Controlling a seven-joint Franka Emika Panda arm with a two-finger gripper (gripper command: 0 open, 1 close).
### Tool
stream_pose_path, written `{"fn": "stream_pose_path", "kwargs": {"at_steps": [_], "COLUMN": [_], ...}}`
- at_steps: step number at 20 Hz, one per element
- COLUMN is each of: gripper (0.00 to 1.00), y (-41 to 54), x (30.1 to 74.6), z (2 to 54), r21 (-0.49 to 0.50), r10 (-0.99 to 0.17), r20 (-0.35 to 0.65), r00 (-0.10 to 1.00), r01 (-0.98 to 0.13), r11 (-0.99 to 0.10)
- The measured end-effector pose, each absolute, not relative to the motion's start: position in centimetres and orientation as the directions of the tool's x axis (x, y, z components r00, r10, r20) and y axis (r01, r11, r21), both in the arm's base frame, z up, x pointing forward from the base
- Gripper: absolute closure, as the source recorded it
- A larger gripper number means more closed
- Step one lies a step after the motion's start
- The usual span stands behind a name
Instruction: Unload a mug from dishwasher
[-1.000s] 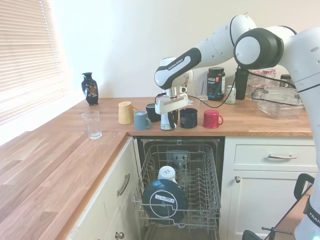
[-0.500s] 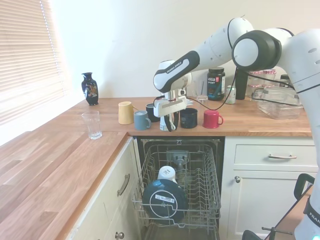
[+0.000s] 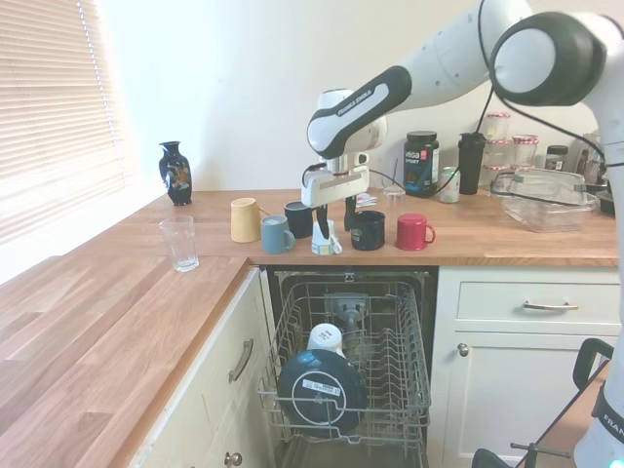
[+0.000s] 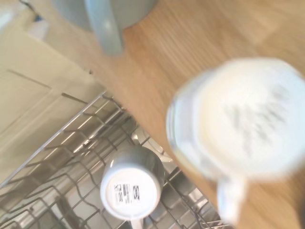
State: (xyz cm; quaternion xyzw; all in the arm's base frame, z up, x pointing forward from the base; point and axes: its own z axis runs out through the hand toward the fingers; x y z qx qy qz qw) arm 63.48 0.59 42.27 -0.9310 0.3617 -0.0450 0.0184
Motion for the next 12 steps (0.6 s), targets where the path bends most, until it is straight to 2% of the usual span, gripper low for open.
{"fn": "stream_pose_path", "kwargs": {"at_steps": [7, 12], "gripper": [0.0, 0.0], "y": [1.3, 0.6], "x": [54.8, 48.6], "z": [46.1, 40.9], "r21": [-0.14, -0.148], "r10": [-0.663, -0.681], "r20": [0.15, 0.151], "r00": [0.733, 0.716], "r01": [-0.648, -0.665], "r11": [-0.749, -0.732]}}
